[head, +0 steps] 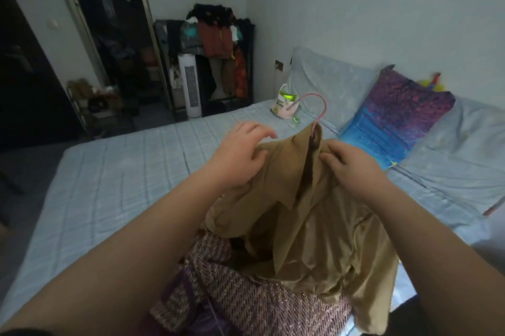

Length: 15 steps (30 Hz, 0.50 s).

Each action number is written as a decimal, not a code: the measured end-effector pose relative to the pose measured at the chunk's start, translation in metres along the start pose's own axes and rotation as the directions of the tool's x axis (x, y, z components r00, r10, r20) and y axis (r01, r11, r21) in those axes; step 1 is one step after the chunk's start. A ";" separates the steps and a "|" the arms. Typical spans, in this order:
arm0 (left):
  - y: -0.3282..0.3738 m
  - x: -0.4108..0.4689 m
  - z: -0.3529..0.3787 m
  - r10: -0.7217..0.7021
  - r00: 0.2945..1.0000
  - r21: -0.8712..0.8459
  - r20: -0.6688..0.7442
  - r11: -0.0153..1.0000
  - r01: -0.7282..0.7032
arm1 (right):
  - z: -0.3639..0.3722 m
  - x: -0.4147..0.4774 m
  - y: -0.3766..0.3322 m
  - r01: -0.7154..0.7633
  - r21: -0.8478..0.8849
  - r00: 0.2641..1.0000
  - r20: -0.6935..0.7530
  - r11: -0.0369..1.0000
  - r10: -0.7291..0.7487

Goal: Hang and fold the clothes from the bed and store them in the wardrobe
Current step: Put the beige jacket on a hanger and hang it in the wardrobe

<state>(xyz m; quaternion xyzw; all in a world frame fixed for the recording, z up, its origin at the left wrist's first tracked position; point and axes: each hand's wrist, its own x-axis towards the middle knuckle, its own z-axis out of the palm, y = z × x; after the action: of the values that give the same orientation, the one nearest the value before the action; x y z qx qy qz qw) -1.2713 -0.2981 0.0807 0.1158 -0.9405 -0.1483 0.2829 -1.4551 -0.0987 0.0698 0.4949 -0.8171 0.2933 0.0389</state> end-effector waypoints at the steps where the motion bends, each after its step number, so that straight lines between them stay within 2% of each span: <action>1: 0.006 0.001 -0.006 0.010 1.000 0.047 0.020 0.999 -0.011 | -0.004 0.000 -0.008 0.033 0.024 0.999 -0.004 0.999 -0.033; 4: 0.020 -0.004 -0.028 -0.062 0.984 -0.027 0.165 0.997 0.068 | -0.015 -0.001 -0.035 0.143 0.103 0.989 0.022 0.984 -0.146; 5: 0.021 -0.007 -0.035 -0.071 0.983 -0.068 0.167 0.994 0.083 | -0.018 0.002 -0.043 0.177 0.133 0.982 0.036 0.975 -0.183; 9: 0.026 -0.022 -0.082 -0.087 0.995 -0.098 0.039 0.991 0.090 | -0.031 0.009 -0.076 0.280 0.186 0.958 0.018 0.942 -0.288; 15: 0.025 -0.055 -0.176 -0.193 0.973 0.065 -0.129 0.977 0.203 | -0.029 0.037 -0.138 0.314 0.109 0.948 0.012 0.943 -0.317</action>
<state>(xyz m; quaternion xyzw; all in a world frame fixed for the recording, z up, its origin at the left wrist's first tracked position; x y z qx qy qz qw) -1.1297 -0.2956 0.2021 0.2287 -0.9103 -0.1320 0.3188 -1.3654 -0.1593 0.1675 0.6250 -0.7109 0.3189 0.0469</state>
